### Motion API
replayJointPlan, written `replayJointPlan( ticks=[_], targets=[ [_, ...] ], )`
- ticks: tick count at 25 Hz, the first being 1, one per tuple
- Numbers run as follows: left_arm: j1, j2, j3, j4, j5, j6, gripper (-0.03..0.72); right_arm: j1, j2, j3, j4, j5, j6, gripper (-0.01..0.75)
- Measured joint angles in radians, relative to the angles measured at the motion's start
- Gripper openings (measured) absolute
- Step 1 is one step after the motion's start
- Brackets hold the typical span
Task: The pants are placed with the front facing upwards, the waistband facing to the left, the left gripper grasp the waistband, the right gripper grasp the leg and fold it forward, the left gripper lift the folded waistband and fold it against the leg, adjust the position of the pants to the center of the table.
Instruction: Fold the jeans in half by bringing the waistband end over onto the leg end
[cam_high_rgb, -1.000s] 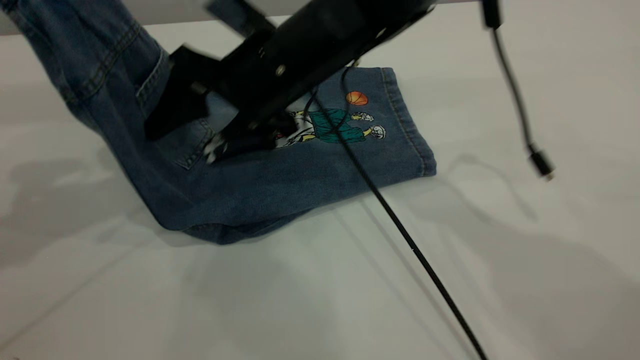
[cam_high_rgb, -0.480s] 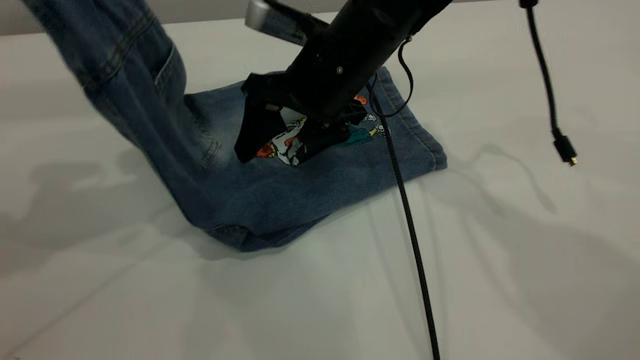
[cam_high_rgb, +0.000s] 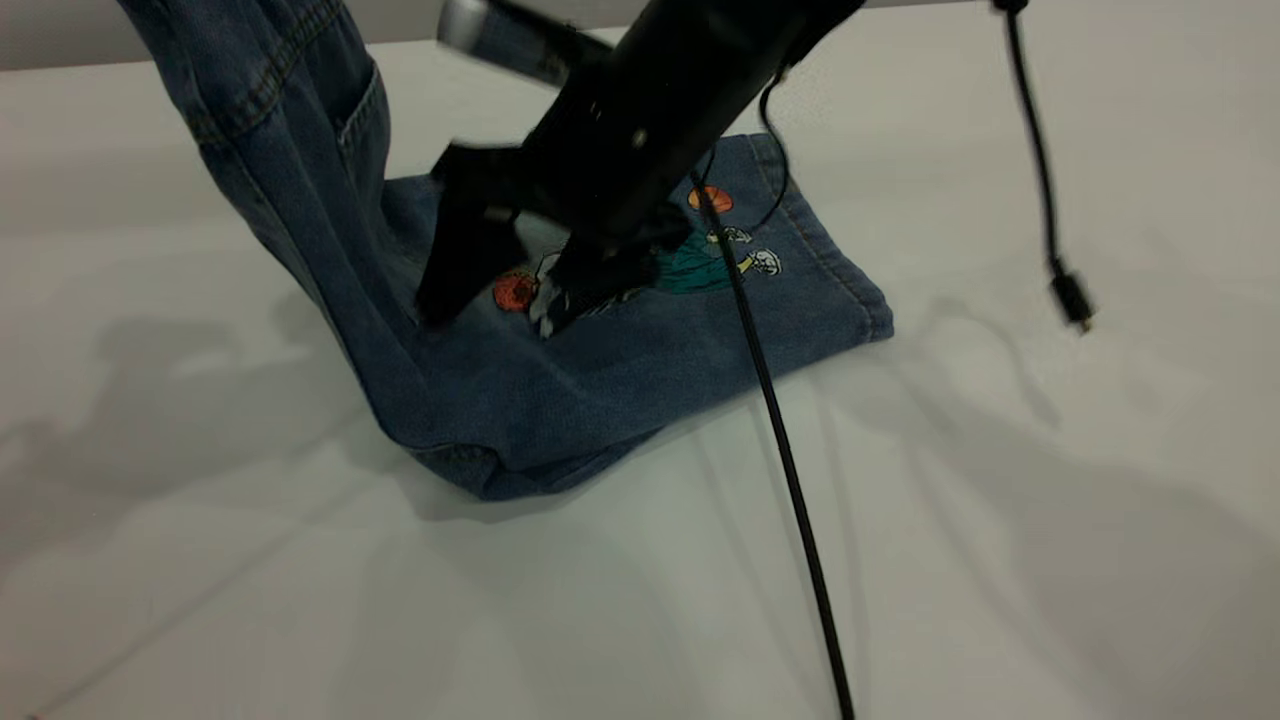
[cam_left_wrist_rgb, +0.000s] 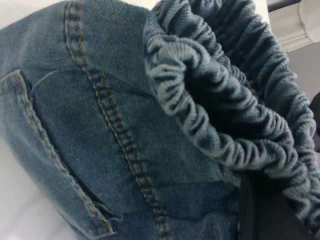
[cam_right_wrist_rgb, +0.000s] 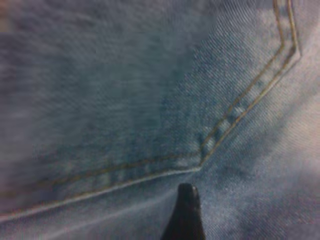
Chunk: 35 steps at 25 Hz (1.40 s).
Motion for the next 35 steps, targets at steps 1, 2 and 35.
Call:
replayJointPlan(
  ticks=[1,2,35],
  targets=[
    [0.0,-0.004,0.0,0.0,0.0,0.002,0.139,-0.01,-0.013,0.0,0.001,0.003,0.0,0.547],
    [0.0,-0.009,0.0,0.0,0.0,0.002,0.139,-0.019,-0.027,0.0,0.0,0.001,0.0,0.547],
    [-0.432,0.204,-0.007,-0.045,-0.432,-0.002,0.139,-0.28,-0.571,0.0,-0.003,-0.054,-0.042,0.547]
  ],
)
